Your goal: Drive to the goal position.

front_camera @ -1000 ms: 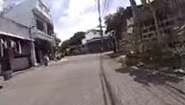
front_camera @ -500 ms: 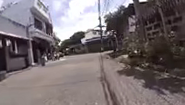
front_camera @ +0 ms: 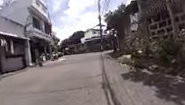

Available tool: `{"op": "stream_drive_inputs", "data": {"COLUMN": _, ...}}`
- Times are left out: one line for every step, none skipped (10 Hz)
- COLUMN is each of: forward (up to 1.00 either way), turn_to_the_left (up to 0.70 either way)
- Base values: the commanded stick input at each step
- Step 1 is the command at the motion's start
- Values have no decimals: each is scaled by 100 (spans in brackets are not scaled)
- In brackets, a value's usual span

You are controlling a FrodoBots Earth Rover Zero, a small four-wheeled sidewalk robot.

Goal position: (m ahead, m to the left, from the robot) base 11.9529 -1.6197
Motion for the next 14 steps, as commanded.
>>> {"op": "stream_drive_inputs", "data": {"forward": 70, "turn_to_the_left": 0}}
{"op": "stream_drive_inputs", "data": {"forward": 70, "turn_to_the_left": 0}}
{"op": "stream_drive_inputs", "data": {"forward": 70, "turn_to_the_left": 0}}
{"op": "stream_drive_inputs", "data": {"forward": 70, "turn_to_the_left": 0}}
{"op": "stream_drive_inputs", "data": {"forward": 70, "turn_to_the_left": 0}}
{"op": "stream_drive_inputs", "data": {"forward": 70, "turn_to_the_left": 0}}
{"op": "stream_drive_inputs", "data": {"forward": 70, "turn_to_the_left": 0}}
{"op": "stream_drive_inputs", "data": {"forward": 70, "turn_to_the_left": 0}}
{"op": "stream_drive_inputs", "data": {"forward": 70, "turn_to_the_left": 0}}
{"op": "stream_drive_inputs", "data": {"forward": 70, "turn_to_the_left": 1}}
{"op": "stream_drive_inputs", "data": {"forward": 70, "turn_to_the_left": 2}}
{"op": "stream_drive_inputs", "data": {"forward": 70, "turn_to_the_left": 2}}
{"op": "stream_drive_inputs", "data": {"forward": 70, "turn_to_the_left": 2}}
{"op": "stream_drive_inputs", "data": {"forward": 70, "turn_to_the_left": 2}}
